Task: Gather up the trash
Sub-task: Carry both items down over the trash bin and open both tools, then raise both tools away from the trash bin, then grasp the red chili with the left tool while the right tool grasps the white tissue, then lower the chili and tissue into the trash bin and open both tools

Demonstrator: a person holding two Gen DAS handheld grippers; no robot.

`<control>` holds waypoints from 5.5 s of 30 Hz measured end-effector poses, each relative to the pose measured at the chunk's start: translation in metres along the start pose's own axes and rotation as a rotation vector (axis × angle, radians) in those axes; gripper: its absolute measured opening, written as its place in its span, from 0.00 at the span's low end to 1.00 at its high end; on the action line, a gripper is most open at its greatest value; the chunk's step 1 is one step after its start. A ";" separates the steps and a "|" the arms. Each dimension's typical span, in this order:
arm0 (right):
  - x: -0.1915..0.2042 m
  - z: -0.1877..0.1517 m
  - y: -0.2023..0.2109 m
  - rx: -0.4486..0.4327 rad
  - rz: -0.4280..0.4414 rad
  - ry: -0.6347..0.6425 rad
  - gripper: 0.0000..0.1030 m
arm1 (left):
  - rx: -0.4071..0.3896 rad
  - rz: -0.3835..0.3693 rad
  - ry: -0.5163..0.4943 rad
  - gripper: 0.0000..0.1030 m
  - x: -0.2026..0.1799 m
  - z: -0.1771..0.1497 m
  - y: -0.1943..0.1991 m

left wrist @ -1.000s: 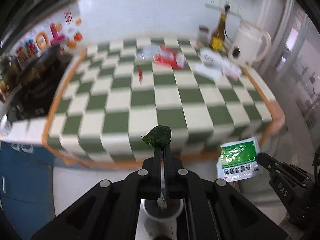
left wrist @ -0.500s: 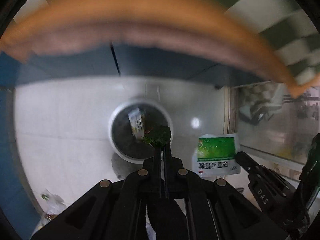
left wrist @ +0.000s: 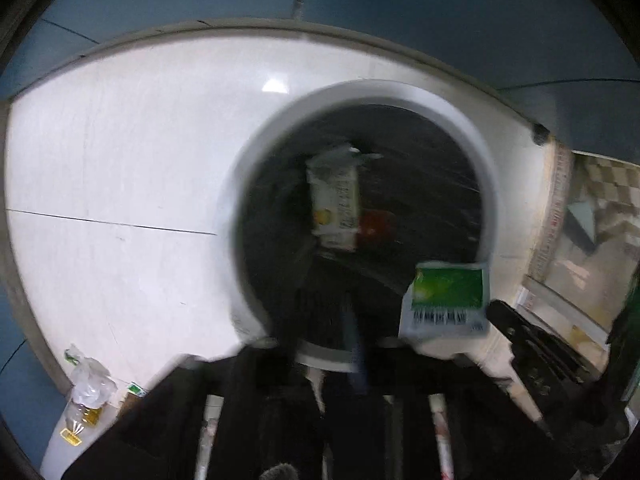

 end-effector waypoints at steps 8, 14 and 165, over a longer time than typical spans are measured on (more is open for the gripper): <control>0.002 0.004 0.022 -0.028 -0.045 0.058 0.85 | -0.124 0.166 -0.033 0.98 0.016 -0.004 0.046; 0.009 0.005 0.070 -0.093 -0.071 0.114 1.00 | -0.184 0.182 -0.049 0.98 0.018 -0.007 0.094; -0.005 0.008 0.102 -0.142 0.042 -0.086 0.02 | 0.015 -0.025 -0.022 0.07 -0.036 0.000 0.035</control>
Point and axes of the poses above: each gripper's, at about its wrist camera, not at the fingertips, and y roughly against the way its jaws point, x to its left, z to its top, the point moved 8 cm from there along -y, roughly the way its jaws point, and after that the axes turned 6 degrees about -x, right-handed, at the moved point
